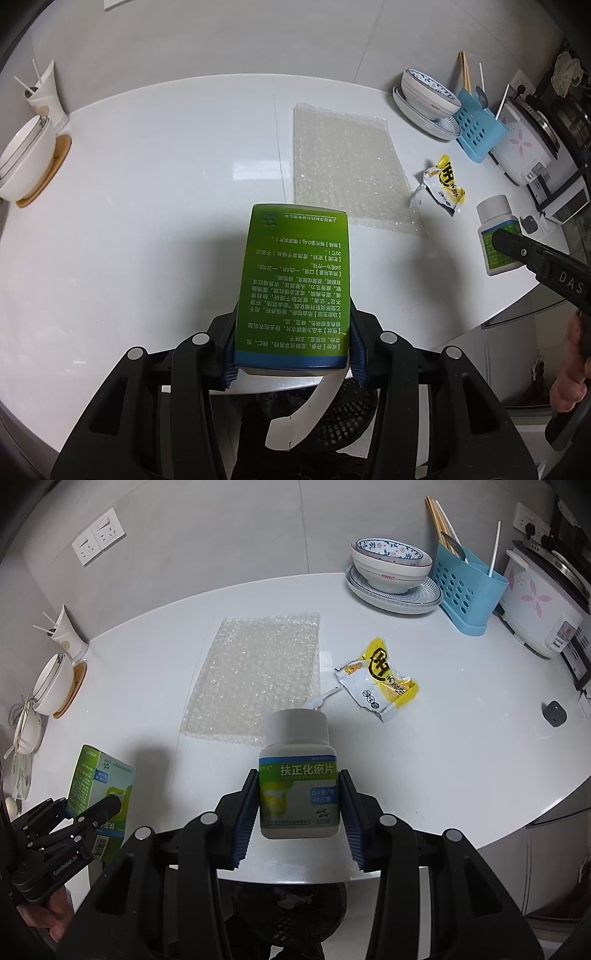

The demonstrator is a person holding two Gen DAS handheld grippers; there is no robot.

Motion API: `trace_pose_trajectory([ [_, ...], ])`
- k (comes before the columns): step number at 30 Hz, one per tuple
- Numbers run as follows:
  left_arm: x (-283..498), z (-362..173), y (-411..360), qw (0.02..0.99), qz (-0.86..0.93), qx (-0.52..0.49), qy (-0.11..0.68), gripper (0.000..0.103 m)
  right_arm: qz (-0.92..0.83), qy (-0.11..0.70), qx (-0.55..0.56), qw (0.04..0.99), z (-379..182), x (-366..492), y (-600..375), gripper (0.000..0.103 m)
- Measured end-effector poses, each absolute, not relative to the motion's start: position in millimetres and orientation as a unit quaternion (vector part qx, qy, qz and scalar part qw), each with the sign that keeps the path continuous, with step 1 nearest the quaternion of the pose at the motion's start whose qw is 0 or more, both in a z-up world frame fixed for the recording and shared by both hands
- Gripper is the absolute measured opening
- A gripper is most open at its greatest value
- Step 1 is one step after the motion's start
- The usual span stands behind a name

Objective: Collect trash
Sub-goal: 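Carry the green box and white pill bottle down toward the wastebasket with both tools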

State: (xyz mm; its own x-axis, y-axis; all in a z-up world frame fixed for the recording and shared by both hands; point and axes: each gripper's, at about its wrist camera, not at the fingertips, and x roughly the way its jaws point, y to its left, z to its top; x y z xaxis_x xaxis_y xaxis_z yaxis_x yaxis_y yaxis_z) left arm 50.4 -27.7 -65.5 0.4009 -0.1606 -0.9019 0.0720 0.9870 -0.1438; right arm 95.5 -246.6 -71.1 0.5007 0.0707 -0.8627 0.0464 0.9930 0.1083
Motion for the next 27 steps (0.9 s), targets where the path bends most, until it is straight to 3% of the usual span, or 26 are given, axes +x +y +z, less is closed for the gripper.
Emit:
trace_pose_trajectory([
  [27,-37.3,-68.0,-57.6,0.842,-0.067,-0.061,0.531,0.045,0.045,0.496,0.045,0.866,-86.5,8.2,-265.9,0.04],
])
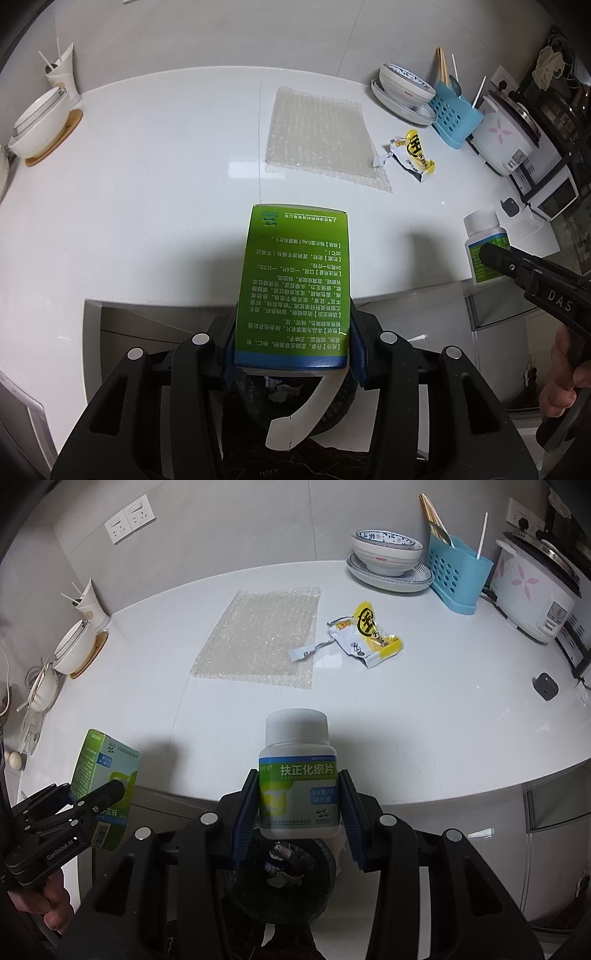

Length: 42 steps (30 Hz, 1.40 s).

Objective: Collect trash
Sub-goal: 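Carry the green box and white pill bottle down toward the wastebasket with both tools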

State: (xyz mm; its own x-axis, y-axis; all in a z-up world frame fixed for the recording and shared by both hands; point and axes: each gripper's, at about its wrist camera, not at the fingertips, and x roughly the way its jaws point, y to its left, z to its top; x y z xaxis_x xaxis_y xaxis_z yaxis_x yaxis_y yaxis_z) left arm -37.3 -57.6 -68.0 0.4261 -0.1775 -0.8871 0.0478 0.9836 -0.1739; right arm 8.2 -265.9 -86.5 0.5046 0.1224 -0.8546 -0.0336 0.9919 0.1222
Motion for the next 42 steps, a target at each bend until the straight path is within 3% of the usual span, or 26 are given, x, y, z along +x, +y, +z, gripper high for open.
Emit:
trace_pose_trajectory([
  [26,-110.9,-118.2,-74.5,0.83,-0.066,-0.06,0.551,0.045,0.09,0.484,0.025,0.87,-133.2,-62.3,-273.1,0.04],
  [42,-119.5,-181.1,-65.3,0.826,-0.058,-0.059,0.558,0.045,0.116,0.511,-0.01,0.852,-211.4,-80.9,-251.6,0.04],
])
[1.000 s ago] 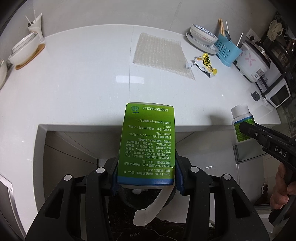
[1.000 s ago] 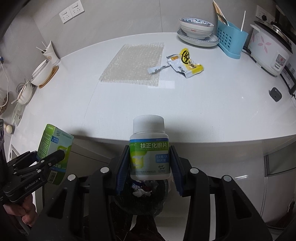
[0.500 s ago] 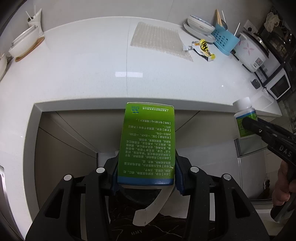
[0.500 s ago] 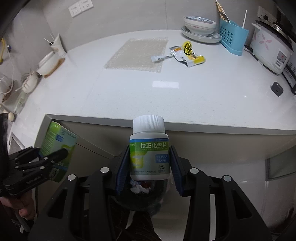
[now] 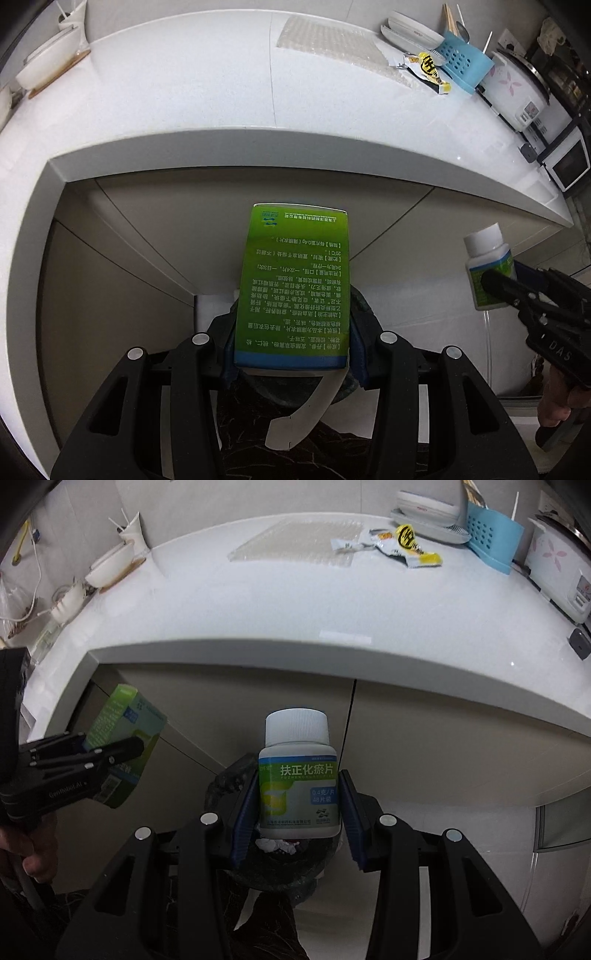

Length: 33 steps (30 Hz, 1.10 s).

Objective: Collect trash
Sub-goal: 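Carry the green box and white pill bottle down toward the wastebasket with both tools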

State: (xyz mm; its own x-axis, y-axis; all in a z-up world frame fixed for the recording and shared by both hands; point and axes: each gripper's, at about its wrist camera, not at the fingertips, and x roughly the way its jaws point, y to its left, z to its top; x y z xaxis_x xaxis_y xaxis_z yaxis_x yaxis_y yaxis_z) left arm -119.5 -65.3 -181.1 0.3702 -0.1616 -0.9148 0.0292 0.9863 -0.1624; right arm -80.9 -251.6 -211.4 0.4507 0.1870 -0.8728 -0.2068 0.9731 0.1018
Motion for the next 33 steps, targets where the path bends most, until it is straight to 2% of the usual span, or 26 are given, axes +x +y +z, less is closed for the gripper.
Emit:
trace_pose_trajectory([
  [18,-128.2,-219.7,-57.8,0.81,-0.074,-0.043,0.58,0.045,0.122,0.558,-0.013,0.82,-288.4,-58.5,-227.8,0.04],
  [33,-135.6,-237.4,-40.0,0.801,-0.062,-0.053,0.593,0.045,0.136,0.572,-0.046,0.808,-309.1,-43.6,-190.1,0.04],
])
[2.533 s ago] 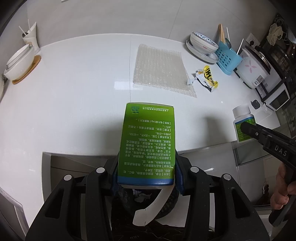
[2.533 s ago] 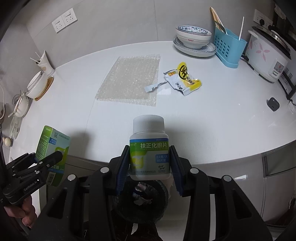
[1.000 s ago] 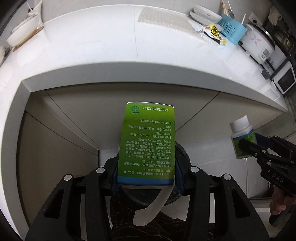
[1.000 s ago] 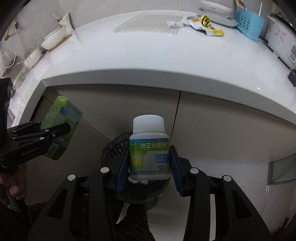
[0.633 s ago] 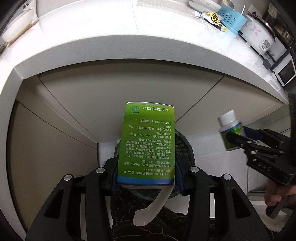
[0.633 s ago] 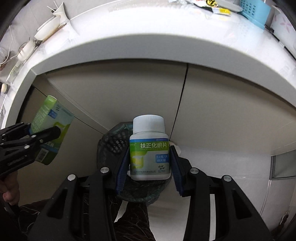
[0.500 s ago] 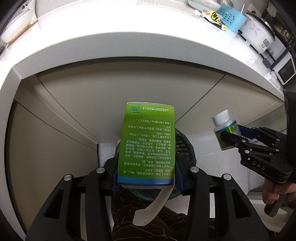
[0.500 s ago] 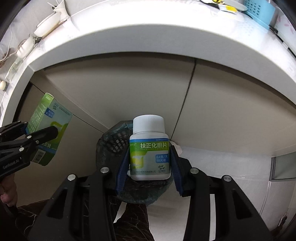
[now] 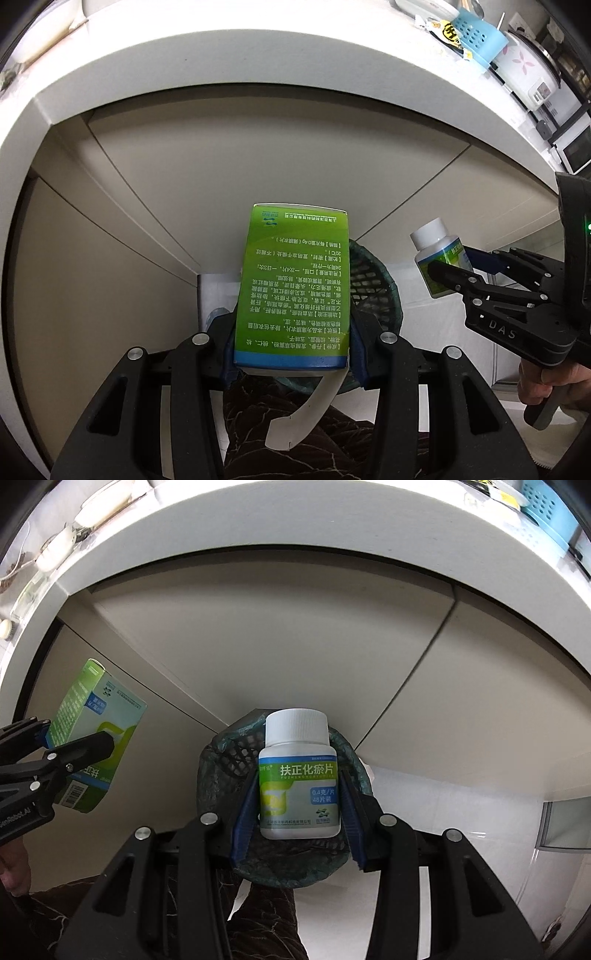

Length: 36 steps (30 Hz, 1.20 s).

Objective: Collect trash
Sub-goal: 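Carry the green box and white pill bottle down toward the wastebasket with both tools, then open the right tool over the wastebasket while the left tool releases the green box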

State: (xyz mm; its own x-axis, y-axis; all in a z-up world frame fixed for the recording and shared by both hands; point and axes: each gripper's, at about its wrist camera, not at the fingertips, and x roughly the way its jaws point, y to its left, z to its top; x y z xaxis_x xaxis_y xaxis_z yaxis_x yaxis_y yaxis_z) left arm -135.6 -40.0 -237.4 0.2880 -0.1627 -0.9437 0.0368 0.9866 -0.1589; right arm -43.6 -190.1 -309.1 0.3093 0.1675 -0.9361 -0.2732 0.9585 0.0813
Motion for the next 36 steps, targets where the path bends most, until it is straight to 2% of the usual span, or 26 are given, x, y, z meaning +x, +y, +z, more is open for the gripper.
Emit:
trace_pose_trajectory([
  [5,-137.4,-240.0,-35.4,0.798,-0.056,-0.055,0.598,0.045,0.135,0.572,-0.046,0.808,-310.1,-42.8,-180.1,0.041],
  [7,-134.1,-240.3,-39.2,0.797,-0.056,-0.054,0.599,0.045,0.135,0.568,-0.043,0.811,-307.7,-46.3,-190.2,0.045],
  [12,-129.0,-245.7,-46.7,0.792,-0.061,-0.05,0.606,0.045,0.117,0.557,-0.039,0.821,-303.7,-53.4,-193.2,0.074],
  [18,-119.4,-249.5,-72.6,0.789,-0.077,-0.039,0.609,0.045,0.086,0.547,-0.014,0.833,-293.2,-59.9,-222.6,0.087],
  [27,-113.7,-260.2,-108.8,0.785,-0.106,-0.011,0.611,0.045,0.034,0.54,0.014,0.841,-282.8,-68.8,-272.5,0.094],
  [36,-104.6,-275.9,-137.8,0.776,-0.122,0.012,0.619,0.045,0.01,0.543,0.04,0.839,-280.9,-78.5,-299.8,0.094],
])
